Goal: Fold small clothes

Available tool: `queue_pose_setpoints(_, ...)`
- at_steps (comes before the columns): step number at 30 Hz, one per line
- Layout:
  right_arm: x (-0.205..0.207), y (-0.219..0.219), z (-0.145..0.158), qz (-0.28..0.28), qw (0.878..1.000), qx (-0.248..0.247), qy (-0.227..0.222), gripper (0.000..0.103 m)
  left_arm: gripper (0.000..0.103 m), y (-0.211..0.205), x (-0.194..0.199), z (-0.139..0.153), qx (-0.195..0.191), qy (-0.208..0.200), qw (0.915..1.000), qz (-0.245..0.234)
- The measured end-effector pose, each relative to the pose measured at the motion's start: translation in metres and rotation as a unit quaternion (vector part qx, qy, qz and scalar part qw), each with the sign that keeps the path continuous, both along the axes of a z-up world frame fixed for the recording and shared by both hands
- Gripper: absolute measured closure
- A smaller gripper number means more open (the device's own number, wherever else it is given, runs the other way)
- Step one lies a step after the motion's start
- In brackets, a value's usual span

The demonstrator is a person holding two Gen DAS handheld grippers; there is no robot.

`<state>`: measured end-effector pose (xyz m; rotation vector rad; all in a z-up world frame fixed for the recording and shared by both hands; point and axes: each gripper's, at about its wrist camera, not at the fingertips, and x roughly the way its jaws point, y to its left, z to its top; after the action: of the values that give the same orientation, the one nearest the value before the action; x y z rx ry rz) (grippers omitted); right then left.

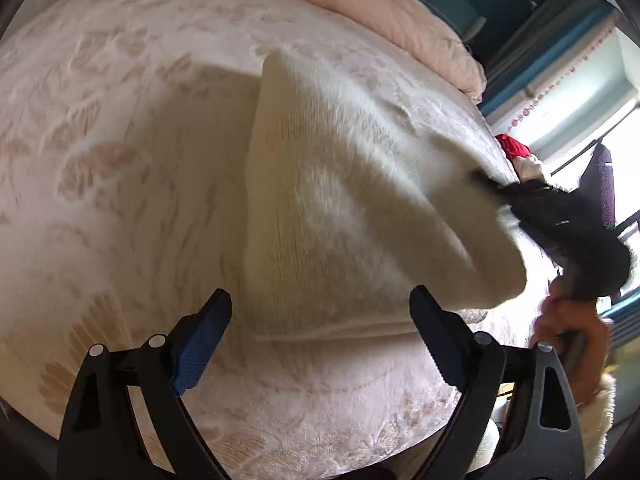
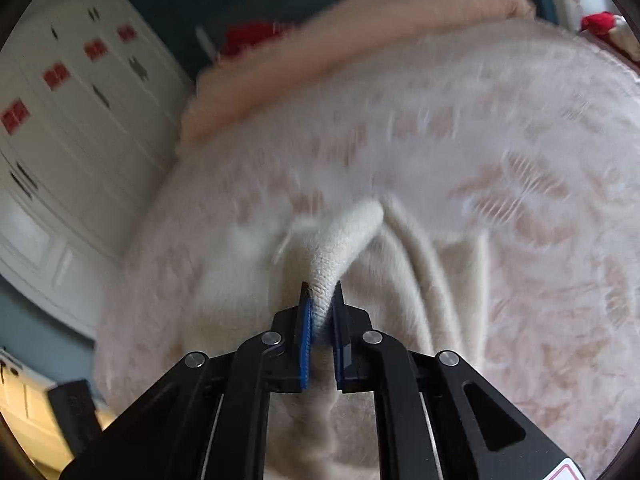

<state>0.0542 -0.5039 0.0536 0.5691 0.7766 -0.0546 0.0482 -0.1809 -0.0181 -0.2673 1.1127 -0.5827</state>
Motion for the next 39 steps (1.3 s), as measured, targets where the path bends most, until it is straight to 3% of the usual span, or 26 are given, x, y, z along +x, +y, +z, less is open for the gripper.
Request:
queue_pose_setpoints(2,-0.016,-0.014,-0.004,-0.030,1.000,-0.004,0.002,0.095,0.013,0.000,0.003,0.002,-0.010,-0.001,0.9999,-0.001)
queue_pose_setpoints(4,-0.007,-0.020,-0.048,-0.030,0.996,-0.033,0.082,0.095,0.013,-0.002,0.006,-0.002,-0.022,0.010,0.9997,-0.002)
queue_pose_setpoints(5,-0.004,-0.019,-0.082,-0.015,0.992,-0.014,0.125,0.094,0.013,-0.005,0.007,-0.006,-0.024,0.019,0.9995,-0.002)
queue_pose_setpoints(6,-0.007,-0.018,-0.089,-0.021,0.993,0.004,0.115,0.092,0.013,-0.009,0.008,-0.011,-0.021,0.030,0.9993,-0.002)
queue_pose_setpoints(10,-0.028,-0.019,-0.052,-0.044,0.997,0.022,0.057,0.080,0.013,-0.010,0.013,-0.014,-0.030,0.046,0.9985,0.007)
queue_pose_setpoints(11,-0.035,-0.019,-0.047,-0.048,0.997,0.027,0.047,0.075,0.013,-0.008,0.015,-0.014,-0.033,0.049,0.9982,0.012)
queue_pose_setpoints(12,-0.046,-0.019,-0.041,-0.054,0.997,0.031,0.039,0.062,0.013,-0.006,0.018,-0.016,-0.039,0.054,0.9976,0.018)
queue_pose_setpoints(13,-0.053,-0.016,-0.038,-0.055,0.997,0.032,0.039,0.052,0.013,-0.003,0.021,-0.018,-0.041,0.063,0.9969,0.025)
queue_pose_setpoints(17,-0.086,0.004,-0.051,-0.038,0.995,0.078,0.042,0.043,0.013,0.000,0.028,-0.026,-0.056,0.088,0.9939,0.035)
queue_pose_setpoints(19,-0.086,0.006,-0.056,-0.033,0.995,0.078,0.051,0.035,0.013,-0.001,0.026,-0.026,-0.064,0.090,0.9930,0.041)
queue_pose_setpoints(21,-0.079,0.015,-0.069,-0.025,0.996,0.052,0.064,0.040,0.013,-0.004,0.024,-0.025,-0.059,0.085,0.9937,0.044)
queue_pose_setpoints(22,-0.074,0.016,-0.071,-0.020,0.997,0.043,0.065,0.080,0.013,-0.006,0.022,-0.024,-0.056,0.084,0.9940,0.042)
queue_pose_setpoints(23,-0.069,0.015,-0.070,-0.010,0.997,0.048,0.067,0.089,0.013,-0.008,0.020,-0.023,-0.054,0.083,0.9942,0.040)
queue_pose_setpoints(28,-0.093,0.010,-0.016,-0.042,0.999,-0.014,0.002,0.090,0.013,-0.010,0.018,-0.002,-0.047,0.051,0.9971,0.030)
queue_pose_setpoints(30,-0.094,0.003,-0.032,-0.045,0.998,-0.022,0.033,0.089,0.013,-0.010,0.017,0.001,-0.040,0.035,0.9982,0.026)
queue_pose_setpoints(32,-0.080,0.000,-0.077,-0.030,0.994,-0.016,0.101,0.086,0.013,-0.014,0.018,-0.004,-0.033,0.032,0.9987,0.021)
queue_pose_setpoints(33,-0.078,0.001,-0.092,-0.028,0.994,-0.005,0.108,0.085,0.013,-0.017,0.019,-0.010,-0.024,0.040,0.9987,0.021)
queue_pose_setpoints(35,-0.079,0.003,-0.081,-0.031,0.995,-0.013,0.096,0.083,0.013,-0.020,0.021,-0.019,-0.024,0.059,0.9977,0.022)
queue_pose_setpoints(36,-0.079,0.002,-0.071,-0.032,0.995,-0.018,0.089,0.076,0.013,-0.019,0.021,-0.020,-0.030,0.063,0.9973,0.023)
queue_pose_setpoints(39,-0.076,-0.004,-0.048,-0.053,0.996,-0.022,0.066,0.033,0.013,-0.017,0.027,-0.014,-0.052,0.063,0.9962,0.027)
